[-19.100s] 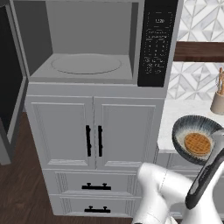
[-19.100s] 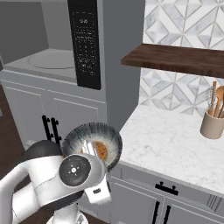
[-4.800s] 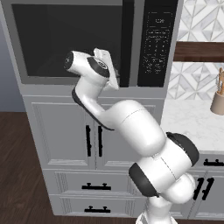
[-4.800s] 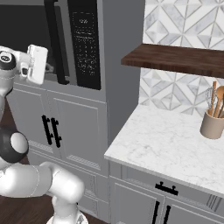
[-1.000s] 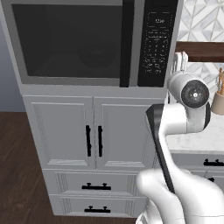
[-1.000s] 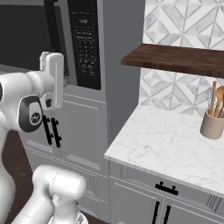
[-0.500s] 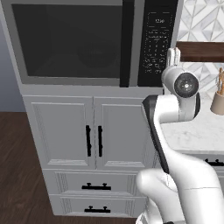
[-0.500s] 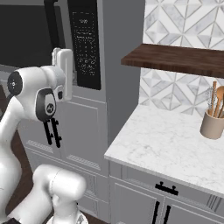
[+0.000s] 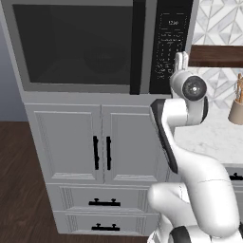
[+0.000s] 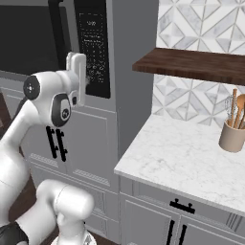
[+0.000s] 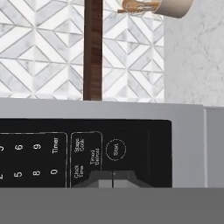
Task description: Open the microwave, place the bowl with waffle inside the microwave, then close the microwave door and turn it on.
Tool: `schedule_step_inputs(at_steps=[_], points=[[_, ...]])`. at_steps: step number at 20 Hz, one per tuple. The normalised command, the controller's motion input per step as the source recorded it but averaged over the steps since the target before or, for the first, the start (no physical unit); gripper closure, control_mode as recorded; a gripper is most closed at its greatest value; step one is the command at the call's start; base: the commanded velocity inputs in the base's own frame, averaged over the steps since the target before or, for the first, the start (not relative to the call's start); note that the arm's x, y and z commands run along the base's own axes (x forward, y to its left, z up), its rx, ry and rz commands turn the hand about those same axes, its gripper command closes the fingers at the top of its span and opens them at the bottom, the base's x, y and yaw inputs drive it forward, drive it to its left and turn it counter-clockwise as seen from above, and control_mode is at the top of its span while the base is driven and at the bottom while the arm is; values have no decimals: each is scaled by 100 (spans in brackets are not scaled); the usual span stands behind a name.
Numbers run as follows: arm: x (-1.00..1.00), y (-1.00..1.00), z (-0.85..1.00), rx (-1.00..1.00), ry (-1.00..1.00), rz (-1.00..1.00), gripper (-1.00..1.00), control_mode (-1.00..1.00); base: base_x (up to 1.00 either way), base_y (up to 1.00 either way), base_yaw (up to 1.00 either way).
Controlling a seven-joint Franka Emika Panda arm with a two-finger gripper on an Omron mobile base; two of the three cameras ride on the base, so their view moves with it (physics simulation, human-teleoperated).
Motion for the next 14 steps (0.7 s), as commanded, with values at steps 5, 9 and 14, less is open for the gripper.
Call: schedule_step_inputs(at_steps=[5,9,14], points=[[41,-18,-17,0,0,3,100,-100,0,0,0],[65,-14,-15,0,0,2,100,-100,0,0,0],[98,-2,-41,-2,3,1,100,-100,0,0,0]])
